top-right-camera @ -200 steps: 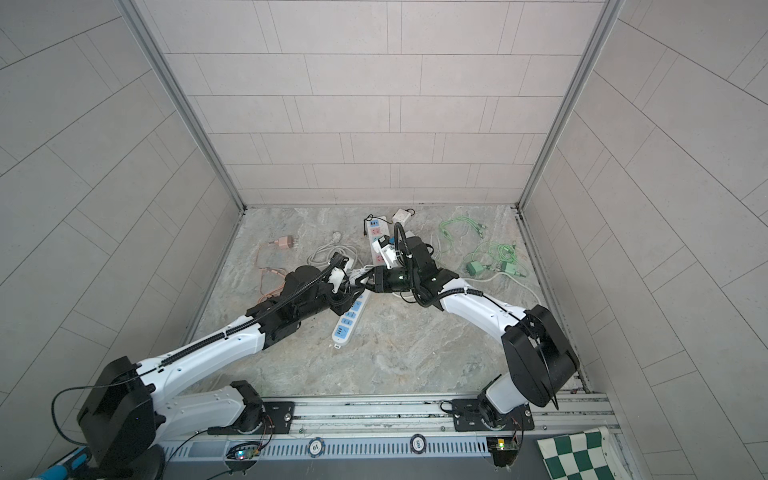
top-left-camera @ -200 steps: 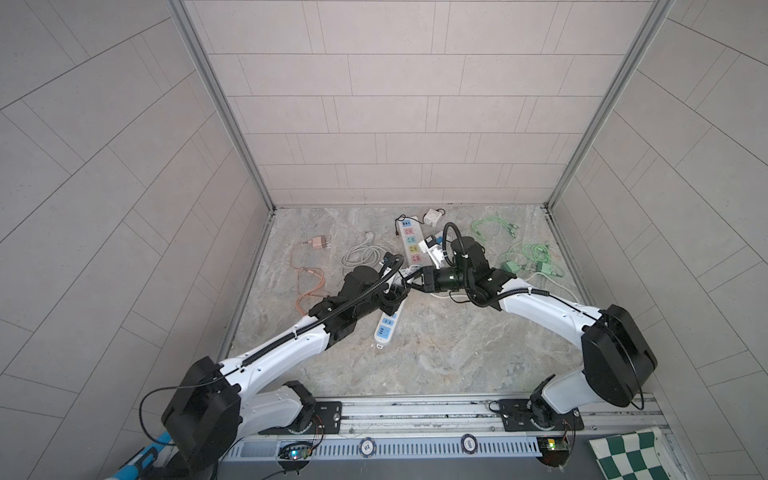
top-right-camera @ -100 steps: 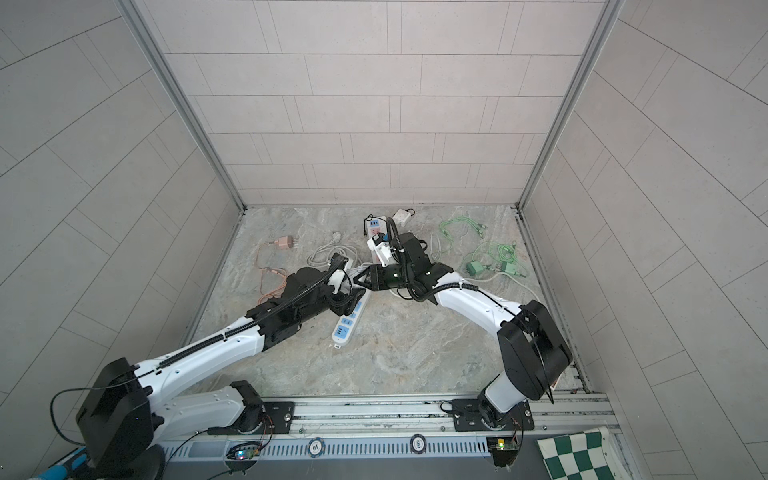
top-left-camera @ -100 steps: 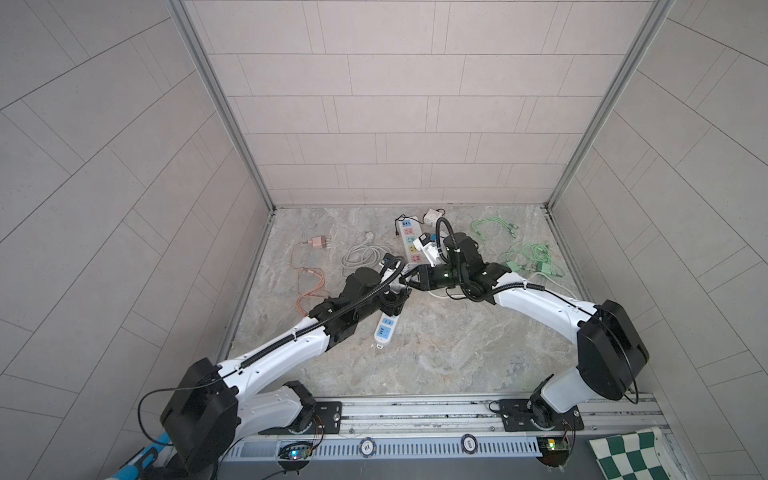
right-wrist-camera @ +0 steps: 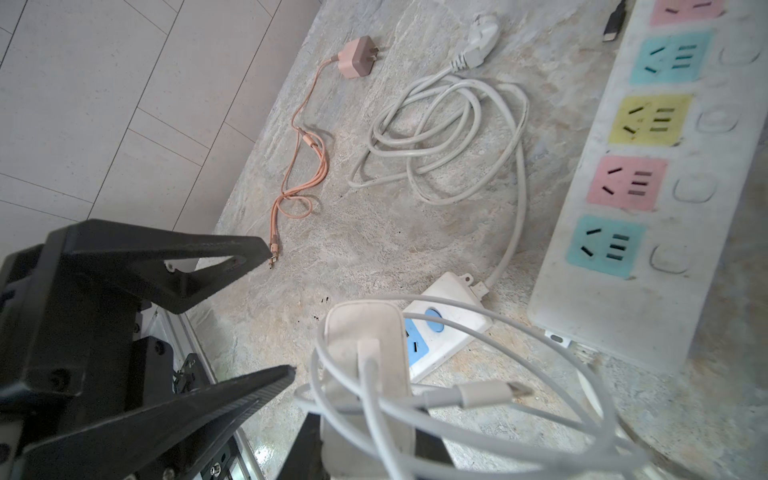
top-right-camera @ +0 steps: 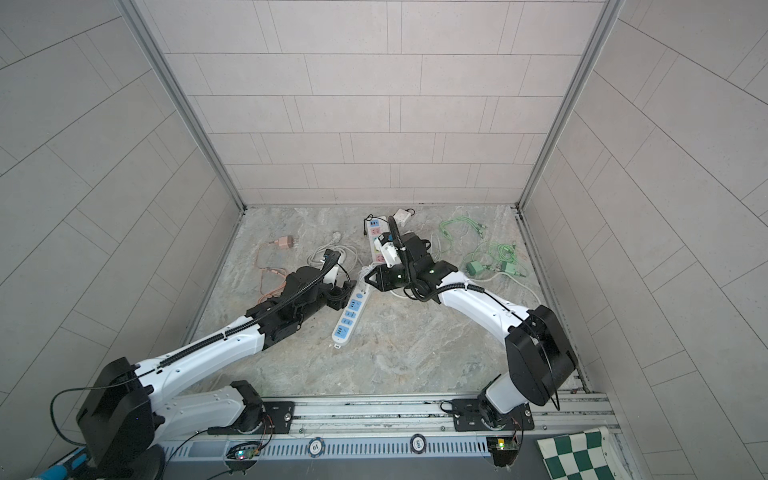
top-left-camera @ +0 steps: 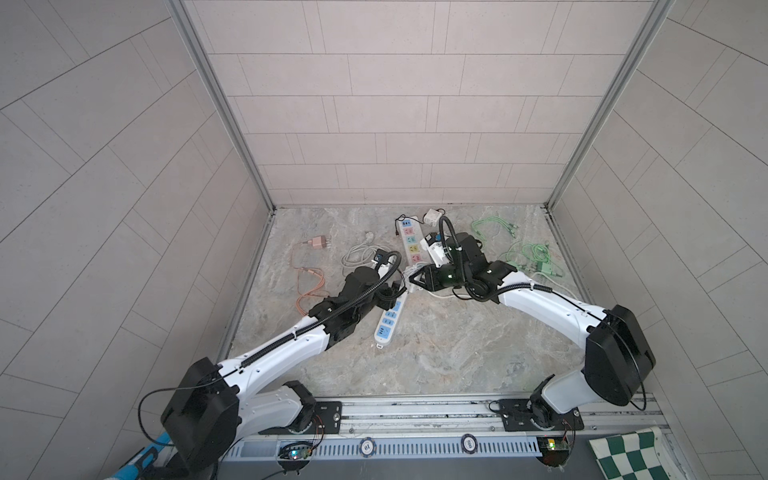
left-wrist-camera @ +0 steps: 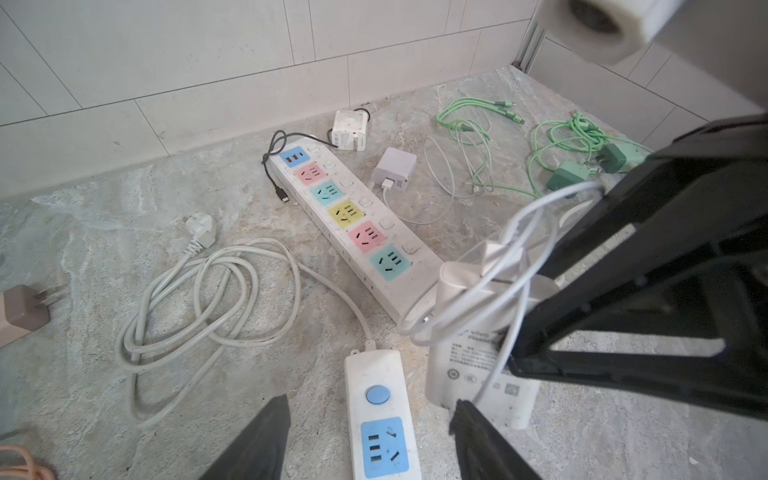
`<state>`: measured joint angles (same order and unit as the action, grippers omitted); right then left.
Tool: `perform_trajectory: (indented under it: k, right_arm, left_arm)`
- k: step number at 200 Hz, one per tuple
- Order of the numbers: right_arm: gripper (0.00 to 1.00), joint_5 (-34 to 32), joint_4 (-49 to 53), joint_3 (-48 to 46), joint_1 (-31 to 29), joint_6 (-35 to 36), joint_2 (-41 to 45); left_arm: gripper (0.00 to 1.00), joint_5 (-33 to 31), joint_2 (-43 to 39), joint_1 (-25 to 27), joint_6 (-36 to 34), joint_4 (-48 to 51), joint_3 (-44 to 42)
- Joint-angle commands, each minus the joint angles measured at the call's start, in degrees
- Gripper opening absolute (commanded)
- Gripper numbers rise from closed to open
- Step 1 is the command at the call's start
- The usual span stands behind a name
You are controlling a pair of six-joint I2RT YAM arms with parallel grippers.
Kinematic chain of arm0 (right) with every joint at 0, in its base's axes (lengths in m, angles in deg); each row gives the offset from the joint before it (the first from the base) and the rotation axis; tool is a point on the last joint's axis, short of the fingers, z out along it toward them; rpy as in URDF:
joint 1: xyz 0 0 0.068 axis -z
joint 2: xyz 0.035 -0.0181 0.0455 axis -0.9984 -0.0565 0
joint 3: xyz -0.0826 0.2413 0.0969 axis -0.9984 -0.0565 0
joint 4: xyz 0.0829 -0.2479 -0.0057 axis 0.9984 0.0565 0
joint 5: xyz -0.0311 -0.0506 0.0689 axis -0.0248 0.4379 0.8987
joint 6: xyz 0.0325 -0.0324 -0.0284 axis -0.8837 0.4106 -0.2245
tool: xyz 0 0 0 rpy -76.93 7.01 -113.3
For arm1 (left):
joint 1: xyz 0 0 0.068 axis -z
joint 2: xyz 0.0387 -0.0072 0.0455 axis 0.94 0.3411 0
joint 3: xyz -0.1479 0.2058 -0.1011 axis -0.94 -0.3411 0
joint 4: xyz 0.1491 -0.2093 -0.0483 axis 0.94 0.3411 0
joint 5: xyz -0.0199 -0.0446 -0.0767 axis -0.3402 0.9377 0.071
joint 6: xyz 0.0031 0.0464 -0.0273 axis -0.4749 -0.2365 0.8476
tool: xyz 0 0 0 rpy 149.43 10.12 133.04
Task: Insert the plug
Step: 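Open the left gripper off the charger while right gripper holds it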
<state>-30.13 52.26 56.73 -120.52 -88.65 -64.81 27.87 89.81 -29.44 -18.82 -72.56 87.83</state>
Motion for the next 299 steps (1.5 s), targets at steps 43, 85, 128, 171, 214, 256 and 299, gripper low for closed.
perform_trajectory:
  k: [43,85,128,171,214,256,299]
  right_arm:
    - [0.07,-1.18,0.6,2.45,-0.63,0.17,-0.66]
    - [0.06,-0.63,0.24,2.47,-1.46,-0.32,0.18]
    - [0.06,-0.36,0.46,1.15,-1.85,-0.49,2.82]
    - [0.06,1.25,-0.95,-0.22,-2.1,-1.67,4.43]
    - [0.06,4.96,-1.38,-0.62,-2.4,-0.5,3.52]
    - [0.06,3.27,-1.05,-1.2,-2.45,3.36,-0.84]
    - [0.06,-0.86,0.33,0.97,-2.56,8.47,-3.87]
  left_arm:
    - [0.63,8.45,1.07,-0.19,3.48,-0.81,1.5]
    - [0.58,5.36,5.32,-0.19,3.52,-1.56,3.08]
    - [0.52,-2.77,7.91,-0.37,2.69,-0.48,5.16]
    - [0.48,-4.95,10.98,-0.54,3.21,-0.6,6.15]
    - [0.46,-4.56,13.65,-1.25,3.45,-3.56,7.41]
    - [0.5,-2.34,12.49,-2.71,3.88,-5.76,8.29]
    - [0.51,1.71,13.73,-3.68,3.13,-3.83,10.32]
